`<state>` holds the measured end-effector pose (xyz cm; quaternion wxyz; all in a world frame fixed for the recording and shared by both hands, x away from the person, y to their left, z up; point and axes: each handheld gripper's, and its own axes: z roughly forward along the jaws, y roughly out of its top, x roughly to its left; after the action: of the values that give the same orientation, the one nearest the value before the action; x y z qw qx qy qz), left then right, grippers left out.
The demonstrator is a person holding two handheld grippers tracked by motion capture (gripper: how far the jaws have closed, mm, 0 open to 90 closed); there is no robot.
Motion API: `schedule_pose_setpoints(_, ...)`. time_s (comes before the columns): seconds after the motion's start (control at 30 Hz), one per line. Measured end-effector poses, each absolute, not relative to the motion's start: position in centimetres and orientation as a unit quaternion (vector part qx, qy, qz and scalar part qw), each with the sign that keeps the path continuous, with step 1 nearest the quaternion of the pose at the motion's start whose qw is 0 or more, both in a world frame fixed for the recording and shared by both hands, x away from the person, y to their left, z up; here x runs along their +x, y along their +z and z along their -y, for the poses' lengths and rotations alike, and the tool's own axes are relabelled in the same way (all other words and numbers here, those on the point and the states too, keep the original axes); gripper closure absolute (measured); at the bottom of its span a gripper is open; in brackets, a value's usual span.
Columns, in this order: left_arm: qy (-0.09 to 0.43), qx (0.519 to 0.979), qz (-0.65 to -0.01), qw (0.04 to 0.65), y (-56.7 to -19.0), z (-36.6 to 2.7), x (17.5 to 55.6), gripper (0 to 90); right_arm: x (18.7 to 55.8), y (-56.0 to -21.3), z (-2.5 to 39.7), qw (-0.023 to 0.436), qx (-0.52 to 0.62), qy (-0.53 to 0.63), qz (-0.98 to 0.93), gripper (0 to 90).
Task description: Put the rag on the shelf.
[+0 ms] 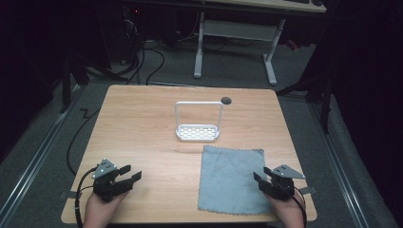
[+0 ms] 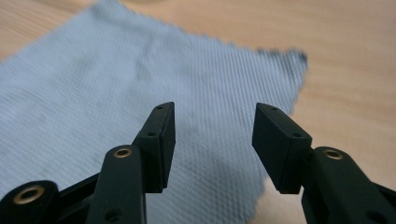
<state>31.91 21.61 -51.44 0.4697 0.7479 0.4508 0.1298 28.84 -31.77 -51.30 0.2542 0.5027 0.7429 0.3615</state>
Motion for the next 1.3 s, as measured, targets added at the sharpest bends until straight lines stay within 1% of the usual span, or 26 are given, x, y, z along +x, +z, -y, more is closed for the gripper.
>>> schedule_pose_setpoints(0.13, 0.137, 0.754, -0.44, 0.468, -51.4, -21.1, 31.8, 43.2, 28.7, -51.1, 30.9, 0.264, 0.481, 0.368, -0.751, 49.9)
schedule_pose_setpoints(0.33, 0.135, 0.757, -0.44, 0.465, -51.6, -21.0, 31.9, 43.2, 28.7, -51.1, 31.0, 0.259, 0.483, 0.368, -0.751, 50.1)
schedule_pose_setpoints(0.5, 0.134, 0.752, -0.443, 0.47, -51.6, -21.4, 31.7, 43.3, 28.9, -51.1, 31.3, 0.259, 0.491, 0.371, -0.744, 51.9)
schedule_pose_setpoints(0.63, 0.134, 0.749, -0.446, 0.471, -51.6, -21.4, 31.7, 44.4, 29.0, -51.1, 31.7, 0.254, 0.501, 0.371, -0.739, 55.0)
schedule_pose_setpoints(0.7, 0.132, 0.752, -0.444, 0.468, -51.6, -21.4, 31.7, 45.7, 29.0, -51.1, 32.1, 0.251, 0.511, 0.369, -0.735, 62.1)
schedule_pose_setpoints(0.73, 0.132, 0.752, -0.444, 0.468, -51.6, -21.4, 31.7, 47.7, 29.0, -51.1, 32.1, 0.251, 0.511, 0.369, -0.735, 62.1)
schedule_pose_setpoints(0.77, 0.131, 0.753, -0.443, 0.469, -51.6, -21.3, 31.7, 50.9, 29.1, -51.2, 32.4, 0.249, 0.513, 0.366, -0.735, 78.6)
schedule_pose_setpoints(0.8, 0.13, 0.754, -0.442, 0.468, -51.6, -21.3, 31.7, 50.9, 29.1, -51.2, 32.4, 0.249, 0.513, 0.366, -0.735, 78.6)
schedule_pose_setpoints(0.83, 0.13, 0.756, -0.44, 0.467, -51.5, -21.3, 31.6, 55.3, 29.0, -51.2, 32.5, 0.242, 0.519, 0.362, -0.735, 85.7)
schedule_pose_setpoints(0.87, 0.127, 0.759, -0.437, 0.466, -51.4, -21.3, 31.6, 61.0, 29.1, -51.3, 32.6, 0.24, 0.521, 0.357, -0.737, 90.0)
schedule_pose_setpoints(0.93, 0.12, 0.763, -0.431, 0.466, -51.3, -21.2, 31.5, 72.8, 29.5, -51.8, 32.7, 0.228, 0.529, 0.342, -0.742, 90.0)
schedule_pose_setpoints(0.97, 0.12, 0.766, -0.429, 0.463, -51.2, -21.2, 31.5, 79.7, 29.8, -52.3, 32.5, 0.214, 0.531, 0.329, -0.751, 90.0)
schedule_pose_setpoints(1.17, 0.125, 0.776, -0.421, 0.453, -51.3, -20.8, 31.3, 87.5, 29.9, -52.6, 30.8, 0.21, 0.504, 0.326, -0.771, 90.0)
schedule_pose_setpoints(1.27, 0.124, 0.783, -0.413, 0.449, -51.3, -20.4, 31.2, 88.7, 29.6, -52.6, 28.7, 0.202, 0.477, 0.331, -0.789, 90.0)
schedule_pose_setpoints(1.3, 0.124, 0.783, -0.413, 0.449, -51.3, -20.4, 31.2, 88.7, 29.6, -52.6, 28.7, 0.202, 0.477, 0.331, -0.789, 90.0)
